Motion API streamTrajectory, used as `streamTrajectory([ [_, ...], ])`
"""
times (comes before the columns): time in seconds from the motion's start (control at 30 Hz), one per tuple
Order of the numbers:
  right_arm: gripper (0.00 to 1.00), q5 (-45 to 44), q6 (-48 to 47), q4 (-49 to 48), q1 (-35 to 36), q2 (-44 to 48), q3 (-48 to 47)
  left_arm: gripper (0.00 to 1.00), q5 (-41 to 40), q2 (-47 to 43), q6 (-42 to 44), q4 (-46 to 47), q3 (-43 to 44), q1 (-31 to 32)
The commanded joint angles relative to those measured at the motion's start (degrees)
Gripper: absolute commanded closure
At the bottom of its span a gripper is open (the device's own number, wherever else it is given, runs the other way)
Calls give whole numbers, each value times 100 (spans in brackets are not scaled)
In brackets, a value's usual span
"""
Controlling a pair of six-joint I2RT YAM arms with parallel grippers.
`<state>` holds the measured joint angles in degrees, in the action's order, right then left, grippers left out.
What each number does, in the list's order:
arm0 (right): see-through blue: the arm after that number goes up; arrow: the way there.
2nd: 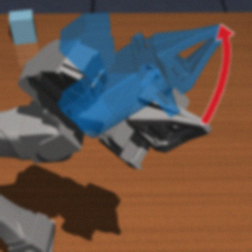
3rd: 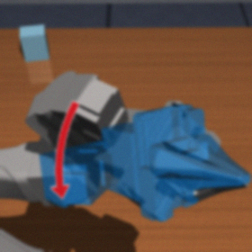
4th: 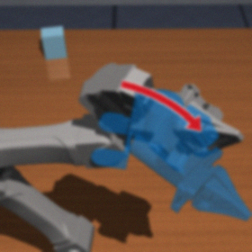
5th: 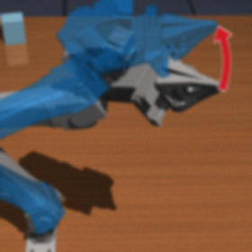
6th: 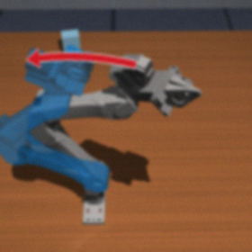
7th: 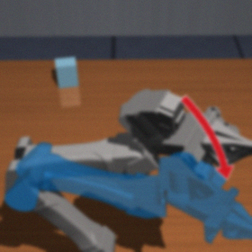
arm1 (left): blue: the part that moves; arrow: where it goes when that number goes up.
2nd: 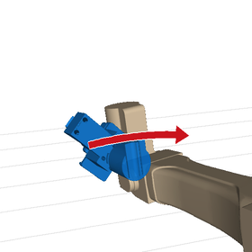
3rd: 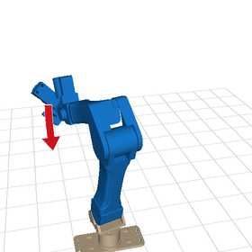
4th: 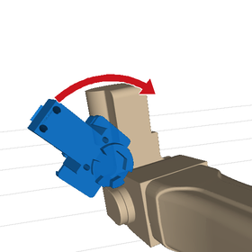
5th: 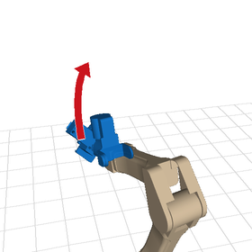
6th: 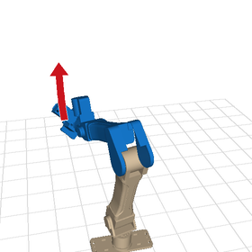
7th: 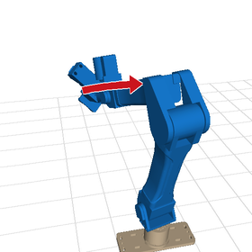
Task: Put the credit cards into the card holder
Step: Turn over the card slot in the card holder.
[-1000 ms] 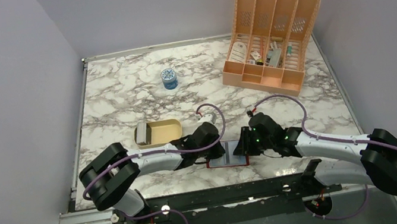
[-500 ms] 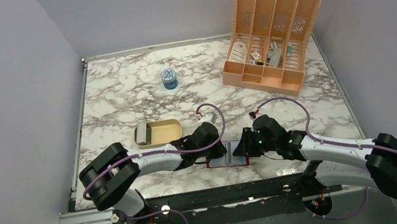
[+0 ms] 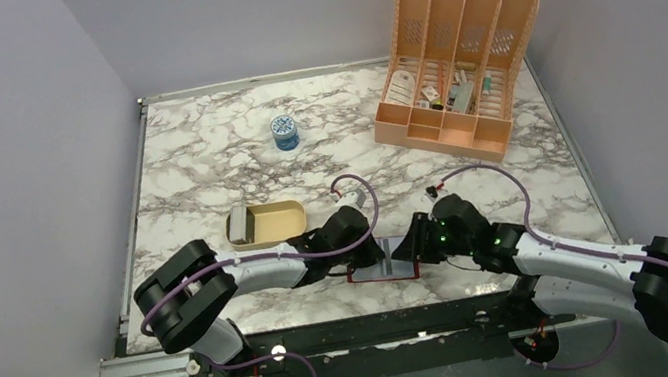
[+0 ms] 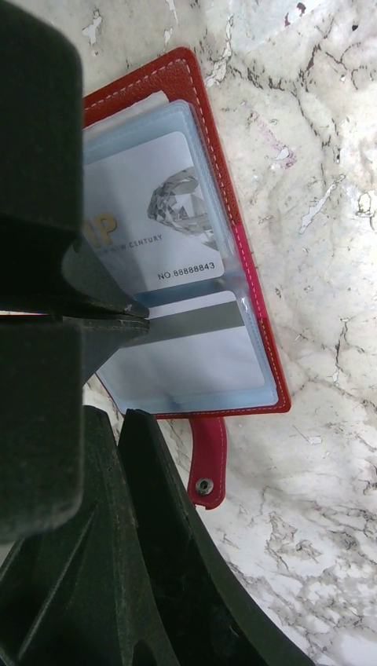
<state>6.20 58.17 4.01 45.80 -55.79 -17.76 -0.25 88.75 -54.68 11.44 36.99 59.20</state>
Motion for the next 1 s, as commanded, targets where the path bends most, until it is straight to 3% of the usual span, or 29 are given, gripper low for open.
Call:
streamTrajectory([
  [0.0,67,-358,-87,448,41,-22,-202,100,-89,-54,32,-153,34,-5],
  [0.5,66,-868,-279,821,40,-293,-360,100,-106,158,106,-169,54,-4],
  [0.97,62,-600,-426,527,40,-771,-472,100,-3,228,41,-50,36,-5],
])
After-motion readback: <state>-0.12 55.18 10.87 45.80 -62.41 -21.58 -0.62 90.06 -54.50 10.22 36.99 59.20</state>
